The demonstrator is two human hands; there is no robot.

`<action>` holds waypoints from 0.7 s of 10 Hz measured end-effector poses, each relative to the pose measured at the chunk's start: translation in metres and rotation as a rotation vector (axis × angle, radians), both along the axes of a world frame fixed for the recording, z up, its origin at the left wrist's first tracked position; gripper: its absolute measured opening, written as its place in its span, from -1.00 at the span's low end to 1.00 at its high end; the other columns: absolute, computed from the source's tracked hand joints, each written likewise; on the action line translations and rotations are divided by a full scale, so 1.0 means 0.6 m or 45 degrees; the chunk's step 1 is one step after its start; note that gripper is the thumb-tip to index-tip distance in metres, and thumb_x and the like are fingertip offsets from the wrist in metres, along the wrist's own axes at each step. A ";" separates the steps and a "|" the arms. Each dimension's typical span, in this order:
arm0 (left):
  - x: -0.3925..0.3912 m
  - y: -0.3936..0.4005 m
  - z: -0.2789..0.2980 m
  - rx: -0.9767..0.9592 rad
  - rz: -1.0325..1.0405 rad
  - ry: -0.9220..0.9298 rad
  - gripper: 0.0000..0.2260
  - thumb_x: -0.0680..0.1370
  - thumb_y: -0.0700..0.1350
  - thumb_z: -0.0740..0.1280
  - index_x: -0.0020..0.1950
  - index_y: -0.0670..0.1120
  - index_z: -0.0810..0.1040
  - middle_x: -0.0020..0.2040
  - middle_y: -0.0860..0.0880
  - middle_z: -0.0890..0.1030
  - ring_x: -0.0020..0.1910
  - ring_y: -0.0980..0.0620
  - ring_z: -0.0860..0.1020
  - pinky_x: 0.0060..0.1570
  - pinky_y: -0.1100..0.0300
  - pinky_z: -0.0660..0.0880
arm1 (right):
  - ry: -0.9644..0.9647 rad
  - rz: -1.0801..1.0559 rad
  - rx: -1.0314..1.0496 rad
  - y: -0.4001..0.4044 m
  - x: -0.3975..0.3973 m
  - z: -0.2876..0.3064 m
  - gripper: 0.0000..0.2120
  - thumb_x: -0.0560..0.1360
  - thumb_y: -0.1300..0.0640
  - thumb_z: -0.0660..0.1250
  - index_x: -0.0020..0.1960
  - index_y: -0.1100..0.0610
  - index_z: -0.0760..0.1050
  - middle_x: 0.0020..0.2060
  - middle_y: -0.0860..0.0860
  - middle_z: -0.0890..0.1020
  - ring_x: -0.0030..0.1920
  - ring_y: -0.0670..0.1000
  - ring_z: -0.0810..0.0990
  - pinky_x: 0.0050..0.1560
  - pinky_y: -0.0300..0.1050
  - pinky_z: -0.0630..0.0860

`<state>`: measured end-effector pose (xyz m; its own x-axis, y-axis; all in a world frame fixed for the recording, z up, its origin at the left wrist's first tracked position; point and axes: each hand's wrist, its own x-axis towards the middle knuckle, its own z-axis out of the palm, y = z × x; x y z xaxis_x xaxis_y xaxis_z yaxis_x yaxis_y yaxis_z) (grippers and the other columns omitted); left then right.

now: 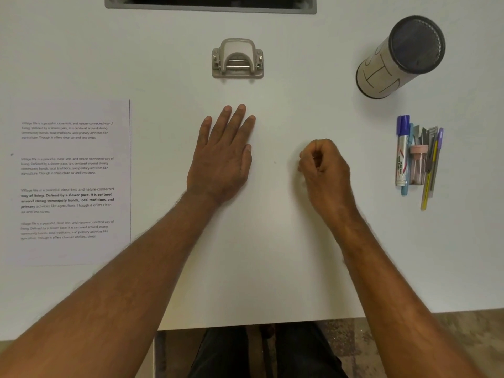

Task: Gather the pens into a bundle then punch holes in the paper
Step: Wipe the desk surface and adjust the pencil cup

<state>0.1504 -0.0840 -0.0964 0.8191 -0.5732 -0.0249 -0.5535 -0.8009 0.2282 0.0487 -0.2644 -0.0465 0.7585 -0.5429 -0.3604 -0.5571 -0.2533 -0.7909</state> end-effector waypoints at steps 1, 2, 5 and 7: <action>0.001 0.000 -0.003 0.008 -0.005 -0.006 -0.49 0.71 0.00 -0.01 0.68 -0.02 0.16 0.70 -0.02 0.13 0.69 -0.06 0.06 0.65 -0.14 0.01 | 0.008 0.093 -0.017 0.013 -0.006 -0.007 -0.92 0.55 0.17 0.29 -0.10 0.01 0.48 -0.17 -0.02 0.64 -0.17 0.00 0.62 -0.18 -0.08 0.59; 0.001 0.000 -0.005 0.007 -0.005 -0.010 -0.49 0.71 0.00 0.00 0.68 -0.02 0.16 0.70 -0.02 0.13 0.69 -0.06 0.06 0.65 -0.14 0.01 | -0.022 0.220 -0.222 0.024 -0.007 -0.013 -0.89 0.56 0.19 0.35 -0.06 -0.02 0.53 -0.16 -0.10 0.60 -0.18 -0.10 0.58 -0.15 -0.22 0.55; 0.002 0.001 -0.003 0.006 -0.006 0.012 -0.49 0.71 0.00 0.00 0.67 -0.03 0.18 0.70 -0.03 0.14 0.69 -0.07 0.07 0.64 -0.15 0.01 | -0.045 0.428 -0.593 0.042 0.010 -0.012 -0.95 0.62 0.10 0.39 0.02 0.04 0.63 -0.09 -0.07 0.61 -0.08 -0.05 0.58 -0.02 -0.04 0.60; 0.001 0.001 -0.002 0.008 -0.006 0.026 -0.49 0.71 0.00 -0.01 0.68 -0.02 0.15 0.70 -0.02 0.11 0.69 -0.05 0.04 0.65 -0.14 -0.01 | 0.070 0.532 -0.765 0.051 0.023 -0.009 -0.89 0.67 0.13 0.24 0.03 0.11 0.53 -0.08 0.01 0.54 -0.10 0.04 0.53 -0.09 0.07 0.58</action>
